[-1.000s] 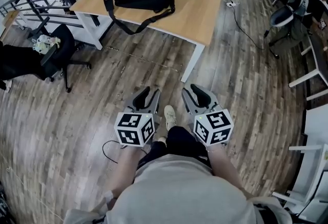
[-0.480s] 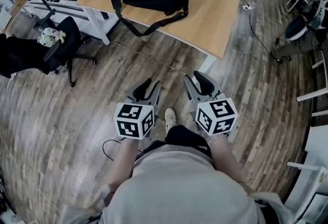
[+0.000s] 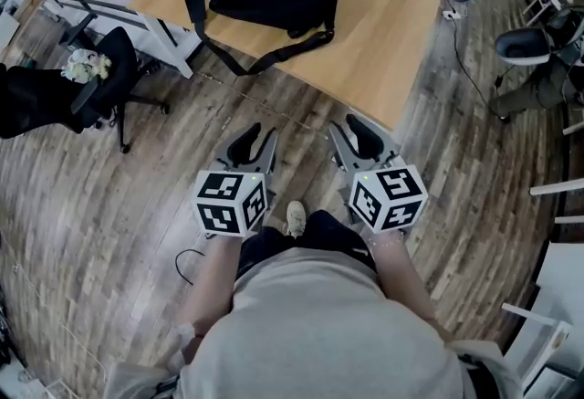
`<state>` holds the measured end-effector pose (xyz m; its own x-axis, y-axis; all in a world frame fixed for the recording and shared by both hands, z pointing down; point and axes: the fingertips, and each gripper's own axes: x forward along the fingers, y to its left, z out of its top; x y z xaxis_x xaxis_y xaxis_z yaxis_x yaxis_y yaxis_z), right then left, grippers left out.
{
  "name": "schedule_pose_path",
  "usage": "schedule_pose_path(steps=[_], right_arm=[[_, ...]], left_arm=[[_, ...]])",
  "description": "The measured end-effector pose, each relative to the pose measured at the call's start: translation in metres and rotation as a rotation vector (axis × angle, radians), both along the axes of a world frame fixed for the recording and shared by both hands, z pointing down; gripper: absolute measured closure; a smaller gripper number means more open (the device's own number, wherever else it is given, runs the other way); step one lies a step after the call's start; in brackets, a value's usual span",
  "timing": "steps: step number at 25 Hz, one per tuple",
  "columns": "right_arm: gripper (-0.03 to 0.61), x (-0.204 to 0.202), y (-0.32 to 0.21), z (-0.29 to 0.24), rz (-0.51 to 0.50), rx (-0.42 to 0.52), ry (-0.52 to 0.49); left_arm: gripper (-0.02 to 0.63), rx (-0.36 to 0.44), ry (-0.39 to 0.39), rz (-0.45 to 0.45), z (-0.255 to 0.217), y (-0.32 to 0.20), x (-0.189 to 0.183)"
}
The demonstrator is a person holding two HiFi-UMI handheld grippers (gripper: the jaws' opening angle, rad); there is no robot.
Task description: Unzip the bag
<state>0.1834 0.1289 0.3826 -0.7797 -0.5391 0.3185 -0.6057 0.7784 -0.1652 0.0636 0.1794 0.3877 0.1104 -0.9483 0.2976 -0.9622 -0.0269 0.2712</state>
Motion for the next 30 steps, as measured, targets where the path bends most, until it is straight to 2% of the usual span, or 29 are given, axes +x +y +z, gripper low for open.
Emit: schedule_pose_path(steps=[9,17,24,30], right_arm=[[0.445,-0.006,-0.034,0.019,-0.026,-0.041,0.016],[0.463,-0.015,-0.081,0.023,0.033,-0.045,0.020],[0.462,-0.041,-0.139,0.021,0.109,-0.033,0.014],[0.462,-0.073,-0.189,0.018,0.173,-0.024,0.017]], left_arm=[[0.486,-0.031,0.033,0.003,0.016,-0.037,0.000],[0.487,-0.037,0.042,0.069,0.020,-0.094,-0.010],[0.487,-0.020,0.039,0.113,0.016,-0.159,-0.049],[0.486,-0.018,0.035,0.184,0.012,-0.219,-0.082]])
